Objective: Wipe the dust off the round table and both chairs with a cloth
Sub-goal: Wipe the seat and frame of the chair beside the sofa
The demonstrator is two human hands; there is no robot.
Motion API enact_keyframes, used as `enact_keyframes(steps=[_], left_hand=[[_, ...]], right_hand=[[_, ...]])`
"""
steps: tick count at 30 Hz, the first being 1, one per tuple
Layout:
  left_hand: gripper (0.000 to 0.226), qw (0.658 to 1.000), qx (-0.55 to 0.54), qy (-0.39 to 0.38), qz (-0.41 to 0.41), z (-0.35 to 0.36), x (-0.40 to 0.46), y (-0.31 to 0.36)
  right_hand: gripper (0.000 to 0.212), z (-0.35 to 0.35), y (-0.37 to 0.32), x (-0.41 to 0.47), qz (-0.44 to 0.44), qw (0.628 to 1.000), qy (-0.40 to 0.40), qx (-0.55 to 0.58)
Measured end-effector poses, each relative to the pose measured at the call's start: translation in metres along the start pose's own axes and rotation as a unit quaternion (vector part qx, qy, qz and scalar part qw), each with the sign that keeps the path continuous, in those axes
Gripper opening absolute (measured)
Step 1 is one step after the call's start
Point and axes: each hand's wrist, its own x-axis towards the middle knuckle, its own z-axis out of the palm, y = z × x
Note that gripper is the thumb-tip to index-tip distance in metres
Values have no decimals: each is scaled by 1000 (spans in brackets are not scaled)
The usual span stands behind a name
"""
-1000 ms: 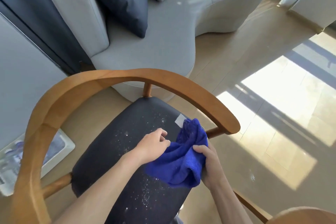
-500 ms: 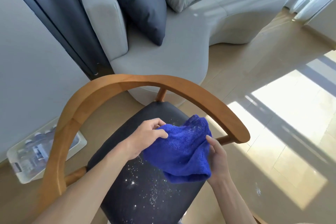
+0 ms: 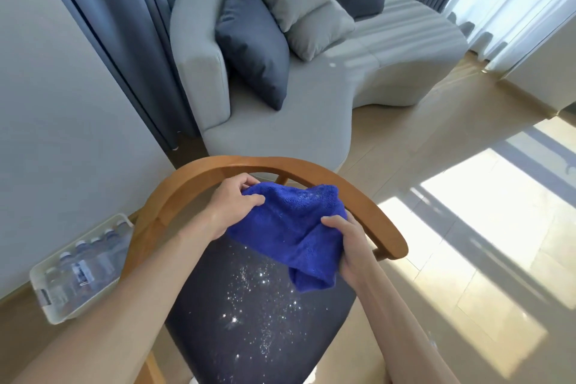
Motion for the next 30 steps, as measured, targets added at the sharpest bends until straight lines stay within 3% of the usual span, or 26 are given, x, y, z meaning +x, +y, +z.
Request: enact_keyframes(steps=[8, 14, 19, 21, 25, 27, 30], left_hand=[[16, 995, 61, 29, 78, -60, -21, 65], [13, 985, 108, 43, 130, -95, -40, 101], [13, 980, 105, 54, 160, -112, -51, 126], [13, 976, 114, 53, 179, -117, -55, 136], [14, 969, 126, 59, 206, -128, -62, 153], [14, 967, 123, 59, 215, -134, -65, 160], [12, 963, 129, 55, 228, -140, -69, 169]], right_hand=[[65, 30, -53, -23, -88, 963, 6, -254], [49, 51, -93, -37, -162, 869, 11, -468], [34, 63, -117, -48, -209, 813, -25, -543], [38, 70, -126, -56, -221, 794, -40, -565], [46, 79, -142, -69, -237, 790, -54, -562], [42, 82, -150, -74, -232, 805, -67, -542], [54, 86, -163, -83, -186, 832, -117, -509]])
